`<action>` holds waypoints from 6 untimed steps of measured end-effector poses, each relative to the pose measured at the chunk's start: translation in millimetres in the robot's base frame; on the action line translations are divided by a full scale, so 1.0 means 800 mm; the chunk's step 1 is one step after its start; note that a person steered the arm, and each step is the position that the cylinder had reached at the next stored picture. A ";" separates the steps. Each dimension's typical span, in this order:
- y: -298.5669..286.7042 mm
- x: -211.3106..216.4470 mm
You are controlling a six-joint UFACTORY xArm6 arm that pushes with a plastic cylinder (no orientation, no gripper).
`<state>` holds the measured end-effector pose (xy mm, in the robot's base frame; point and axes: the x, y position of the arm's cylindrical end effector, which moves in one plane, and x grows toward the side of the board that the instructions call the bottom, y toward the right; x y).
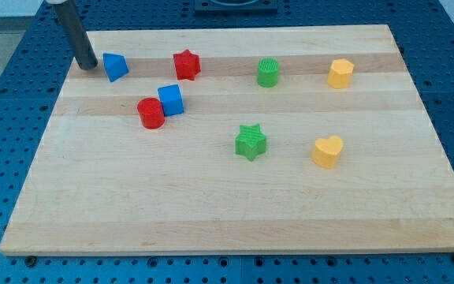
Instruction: Slide the blue triangle slightly down
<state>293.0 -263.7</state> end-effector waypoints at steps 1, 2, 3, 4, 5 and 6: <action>0.000 0.011; -0.013 0.007; -0.046 -0.062; -0.020 -0.085; 0.004 -0.083; 0.051 -0.058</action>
<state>246.3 -223.2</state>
